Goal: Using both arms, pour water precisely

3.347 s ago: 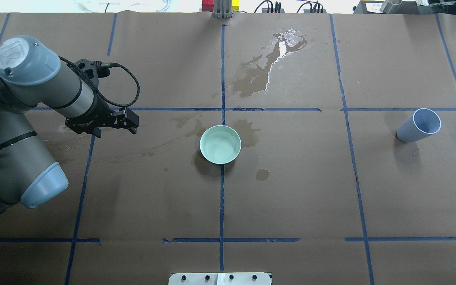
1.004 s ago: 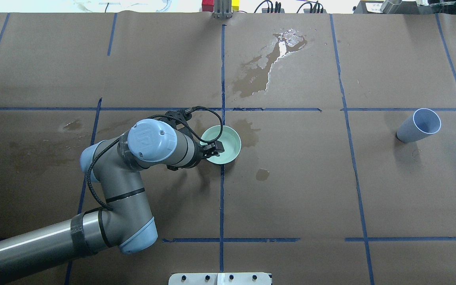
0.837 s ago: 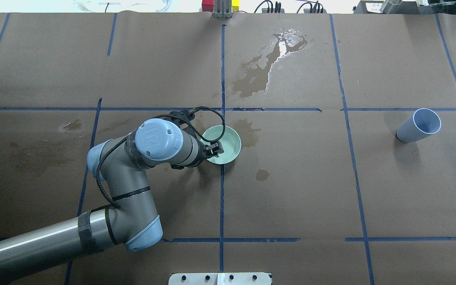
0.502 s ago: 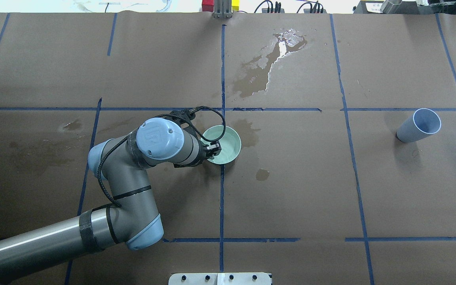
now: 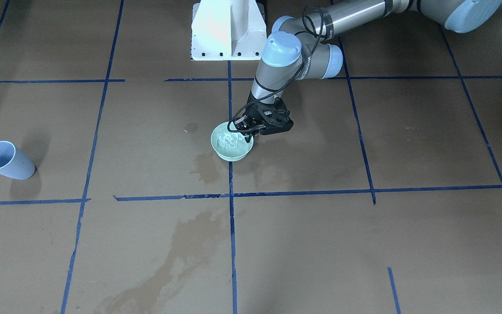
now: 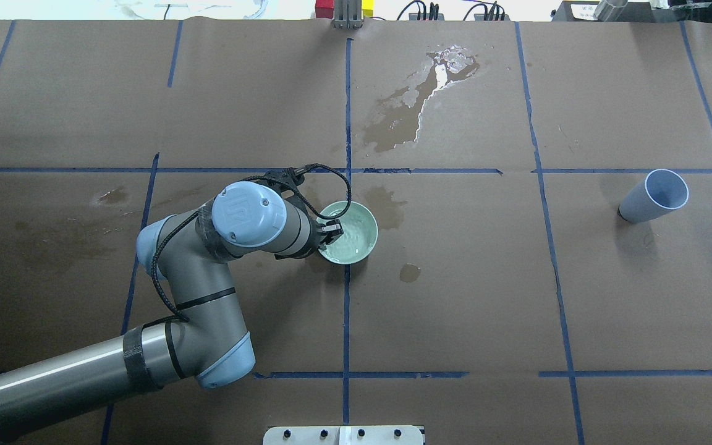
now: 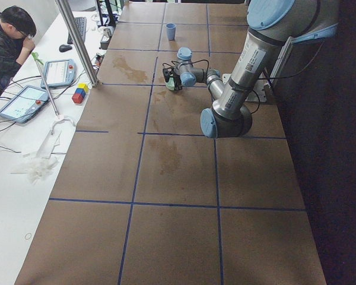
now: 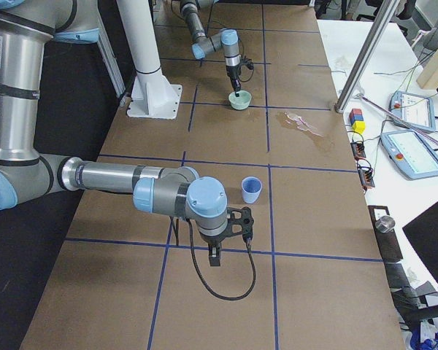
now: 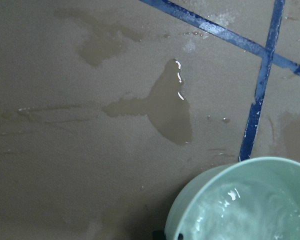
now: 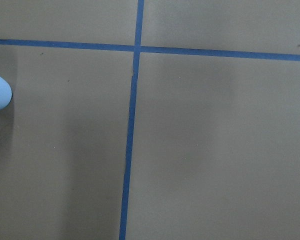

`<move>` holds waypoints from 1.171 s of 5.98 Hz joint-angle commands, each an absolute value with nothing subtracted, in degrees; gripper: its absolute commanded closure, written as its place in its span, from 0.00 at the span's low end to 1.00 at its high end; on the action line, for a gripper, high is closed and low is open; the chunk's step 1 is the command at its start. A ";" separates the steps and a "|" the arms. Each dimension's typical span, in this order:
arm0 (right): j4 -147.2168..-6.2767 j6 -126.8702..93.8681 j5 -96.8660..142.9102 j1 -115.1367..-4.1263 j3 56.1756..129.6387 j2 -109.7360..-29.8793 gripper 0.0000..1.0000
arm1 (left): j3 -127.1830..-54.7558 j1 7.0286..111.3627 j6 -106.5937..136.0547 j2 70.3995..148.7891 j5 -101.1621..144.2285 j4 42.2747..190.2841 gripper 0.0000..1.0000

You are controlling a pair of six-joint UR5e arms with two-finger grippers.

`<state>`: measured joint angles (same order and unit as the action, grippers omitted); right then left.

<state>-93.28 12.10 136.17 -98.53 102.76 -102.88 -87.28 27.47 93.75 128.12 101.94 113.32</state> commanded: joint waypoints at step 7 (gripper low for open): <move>-92.55 11.95 136.41 -98.53 102.57 -103.18 0.00 | -102.29 50.23 65.71 101.48 125.92 115.74 1.00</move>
<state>-92.55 11.95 136.41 -98.53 102.57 -103.18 -100.50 46.77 70.77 106.70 123.57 114.64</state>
